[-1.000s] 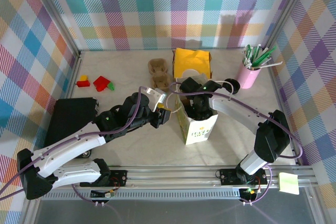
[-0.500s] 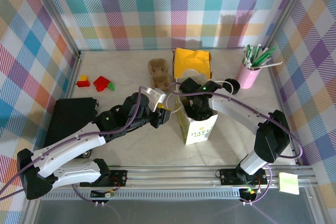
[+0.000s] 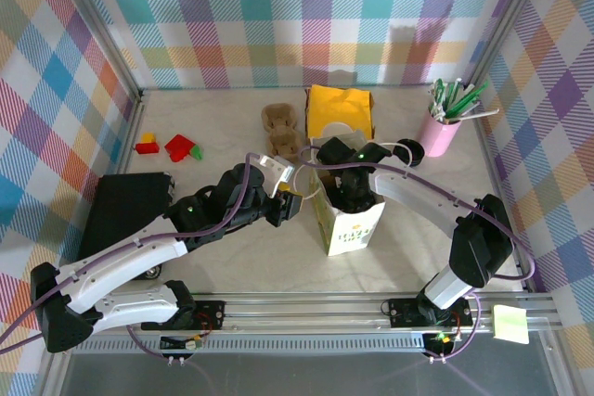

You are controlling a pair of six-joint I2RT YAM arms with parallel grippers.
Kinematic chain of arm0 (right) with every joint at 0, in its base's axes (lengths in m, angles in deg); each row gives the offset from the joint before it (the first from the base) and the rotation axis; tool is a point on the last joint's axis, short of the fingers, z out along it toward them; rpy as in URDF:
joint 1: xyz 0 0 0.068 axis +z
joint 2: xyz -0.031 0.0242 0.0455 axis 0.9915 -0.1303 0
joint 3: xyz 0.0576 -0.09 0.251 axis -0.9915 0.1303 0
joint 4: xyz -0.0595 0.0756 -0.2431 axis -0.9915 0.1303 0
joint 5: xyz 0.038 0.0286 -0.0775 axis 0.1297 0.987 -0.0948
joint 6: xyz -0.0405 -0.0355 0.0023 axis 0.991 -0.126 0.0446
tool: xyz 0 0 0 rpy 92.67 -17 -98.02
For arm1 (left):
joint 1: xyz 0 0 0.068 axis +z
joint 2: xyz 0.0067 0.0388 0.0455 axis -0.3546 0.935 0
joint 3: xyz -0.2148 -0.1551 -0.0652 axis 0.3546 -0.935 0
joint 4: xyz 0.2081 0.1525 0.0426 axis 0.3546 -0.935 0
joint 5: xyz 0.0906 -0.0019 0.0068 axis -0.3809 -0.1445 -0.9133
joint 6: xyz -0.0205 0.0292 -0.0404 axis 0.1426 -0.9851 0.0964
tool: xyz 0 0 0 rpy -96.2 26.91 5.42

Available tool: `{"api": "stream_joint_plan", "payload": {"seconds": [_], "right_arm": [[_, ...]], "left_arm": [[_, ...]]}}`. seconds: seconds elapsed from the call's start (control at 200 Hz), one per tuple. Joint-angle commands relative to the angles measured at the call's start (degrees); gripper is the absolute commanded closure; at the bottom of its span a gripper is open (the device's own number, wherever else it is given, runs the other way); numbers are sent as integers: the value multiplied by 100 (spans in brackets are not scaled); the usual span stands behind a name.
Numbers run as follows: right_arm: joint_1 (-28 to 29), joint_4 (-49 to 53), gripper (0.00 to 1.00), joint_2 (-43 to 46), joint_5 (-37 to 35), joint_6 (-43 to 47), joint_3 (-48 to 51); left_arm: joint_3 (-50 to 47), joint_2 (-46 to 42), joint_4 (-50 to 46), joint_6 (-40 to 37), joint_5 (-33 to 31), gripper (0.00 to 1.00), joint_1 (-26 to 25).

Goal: Pack the takeout coffee

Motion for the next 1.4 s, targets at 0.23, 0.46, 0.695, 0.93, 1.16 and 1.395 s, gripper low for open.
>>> {"api": "stream_joint_plan", "payload": {"seconds": [0.23, 0.46, 0.695, 0.93, 1.16, 1.395], "right_arm": [[69, -325, 41, -478, 145, -98, 513], [66, -320, 41, -407, 105, -103, 487], [70, -272, 41, -377, 52, -85, 402], [70, -290, 39, -368, 44, -82, 433], [79, -307, 39, -257, 33, -123, 420], [87, -199, 40, -153, -77, -92, 230]], "left_arm": [[-16, -17, 148, 93, 38, 58, 59], [-33, -45, 147, 105, 22, 58, 59], [-47, -47, 166, 125, 37, 58, 59], [-33, -47, 146, 116, 18, 58, 59], [-49, -47, 140, 119, 18, 58, 56], [-40, -47, 142, 125, 17, 58, 59]]}}
